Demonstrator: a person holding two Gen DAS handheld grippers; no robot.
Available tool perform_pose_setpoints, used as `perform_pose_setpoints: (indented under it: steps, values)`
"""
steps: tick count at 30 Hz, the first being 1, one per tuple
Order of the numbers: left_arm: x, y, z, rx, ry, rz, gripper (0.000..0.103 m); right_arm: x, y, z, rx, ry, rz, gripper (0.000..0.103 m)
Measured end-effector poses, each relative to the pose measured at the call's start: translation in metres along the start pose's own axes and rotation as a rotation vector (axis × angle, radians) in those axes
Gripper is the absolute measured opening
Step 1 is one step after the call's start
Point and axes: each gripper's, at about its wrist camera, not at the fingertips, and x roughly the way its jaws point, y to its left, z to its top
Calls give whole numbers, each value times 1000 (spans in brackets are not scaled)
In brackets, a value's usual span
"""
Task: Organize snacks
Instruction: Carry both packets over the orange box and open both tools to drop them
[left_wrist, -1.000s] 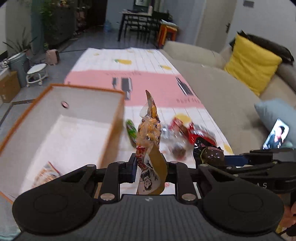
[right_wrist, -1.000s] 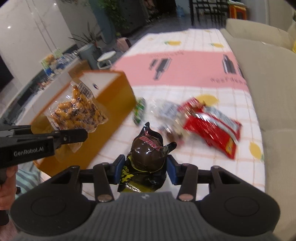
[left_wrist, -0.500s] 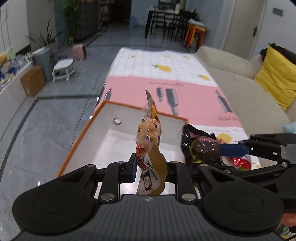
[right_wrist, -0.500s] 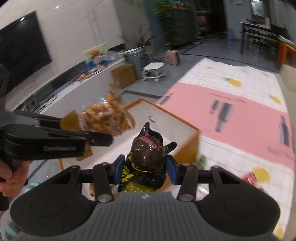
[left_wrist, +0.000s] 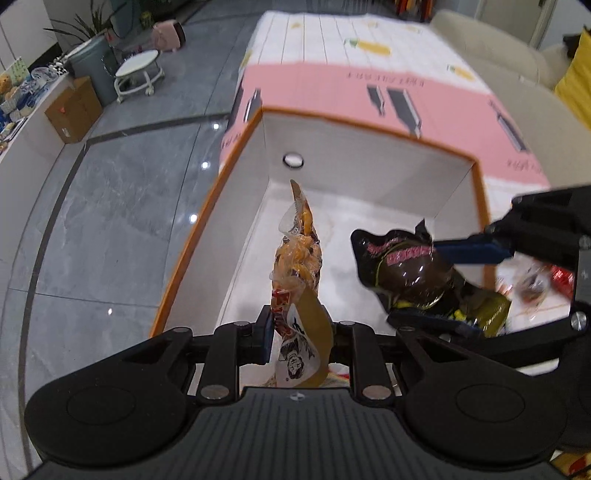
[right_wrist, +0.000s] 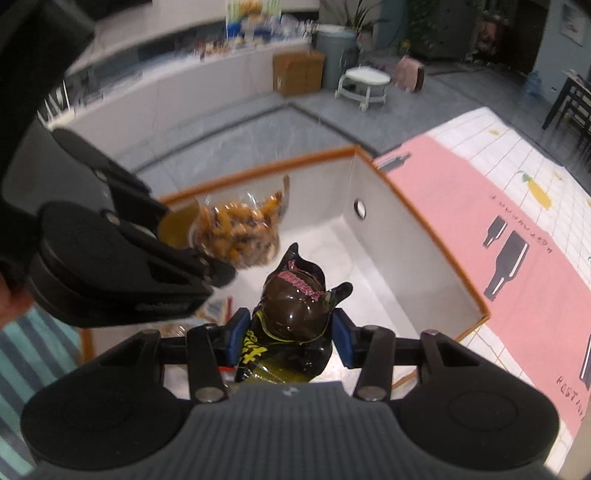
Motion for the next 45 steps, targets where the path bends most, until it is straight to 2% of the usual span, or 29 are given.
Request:
perform_pose_setpoints:
  steps: [11,19,23,26,28,31,34,39,45]
  values:
    - [25,2,-3,24,80,15,24,46,3,4,-84,125,-34,46]
    - [32,-3,-3,36,98,31,24,67,6,8,-105,160,-25,49]
    - [32,-8,-1,63,99,54,25,71,5,9,-106,170,-34,56]
    - [30,-10,0,65,79,69,29,73,6,11,-106,172,-39,57]
    - [27,-10,0,62,65,69,39,74,6,5,-113,163,-36,59]
    - [20,-11,0,65,39,77,51,70,9,4,-113,144,-50,73]
    - [11,-13,2,73,9,97,58,62,7,8,-91,117,-45,75]
    - [-12,-20,4,65,-64,102,62,40,4,9,-73,63,-52,76]
    - [-40,-39,4,67,-163,76,64,1,-6,0,6,-44,-59,78]
